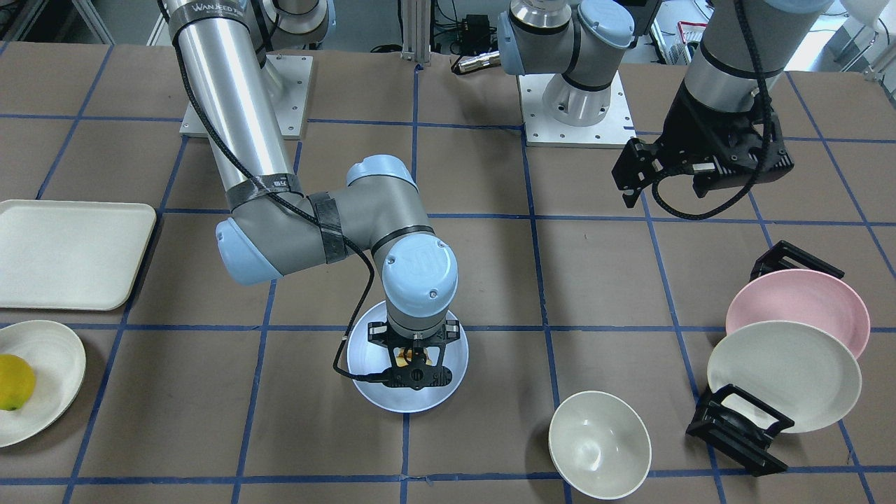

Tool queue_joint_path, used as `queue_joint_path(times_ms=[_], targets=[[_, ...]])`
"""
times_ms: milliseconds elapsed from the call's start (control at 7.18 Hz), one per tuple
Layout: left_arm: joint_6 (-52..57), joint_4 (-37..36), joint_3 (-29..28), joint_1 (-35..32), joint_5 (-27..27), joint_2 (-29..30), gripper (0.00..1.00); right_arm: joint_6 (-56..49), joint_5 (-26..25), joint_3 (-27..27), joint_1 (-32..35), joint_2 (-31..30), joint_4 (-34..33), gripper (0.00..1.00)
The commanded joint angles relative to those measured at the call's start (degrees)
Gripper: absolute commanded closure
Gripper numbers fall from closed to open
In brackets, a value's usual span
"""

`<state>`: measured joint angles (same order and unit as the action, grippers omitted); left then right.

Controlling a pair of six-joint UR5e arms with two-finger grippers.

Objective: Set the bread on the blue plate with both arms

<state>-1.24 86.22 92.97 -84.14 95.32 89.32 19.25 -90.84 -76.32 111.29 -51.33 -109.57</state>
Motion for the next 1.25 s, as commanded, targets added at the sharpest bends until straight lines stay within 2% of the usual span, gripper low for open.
queue_joint_path(times_ms=[0, 279, 418, 557, 697, 836, 975, 1115], targets=[[0.27, 0.0, 0.19, -0.15, -0.14, -0.02, 0.0, 0.0, -1.8, -1.2, -0.11, -1.22, -0.65, 0.0], [1.49, 0.09, 0.72, -1.11, -1.1, 0.15, 0.0, 0.09, -1.01, -0.06, -0.37, -1.31, -0.65, 0.0], [3.77, 0.09, 0.63, -2.16, -4.06, 0.06, 0.0, -0.35, -1.0, 1.77, -1.59, -2.53, -0.21, 0.0], [6.31, 0.27, 0.63, -3.04, -7.57, -0.28, 0.0, -1.66, -1.18, 3.71, -3.52, -4.28, 2.58, 0.0], [6.6, 0.79, 1.07, -3.05, -6.39, -0.81, 0.0, -4.63, -1.27, 3.2, -5.97, -7.08, 5.48, 0.0], [7.65, 1.49, 1.51, -3.22, -2.98, -0.47, 0.0, -7.27, -1.35, 1.98, -7.82, -10.94, 8.55, 0.0], [8.18, 1.32, 2.03, -3.23, -2.51, -0.99, 0.0, -8.77, -1.36, -0.56, -8.45, -16.2, 11.72, 0.0], [8.36, 1.32, 1.95, -2.79, -2.25, -1.43, 0.0, -10.53, -1.53, -6.76, -9.24, -22.6, 12.44, 0.0]])
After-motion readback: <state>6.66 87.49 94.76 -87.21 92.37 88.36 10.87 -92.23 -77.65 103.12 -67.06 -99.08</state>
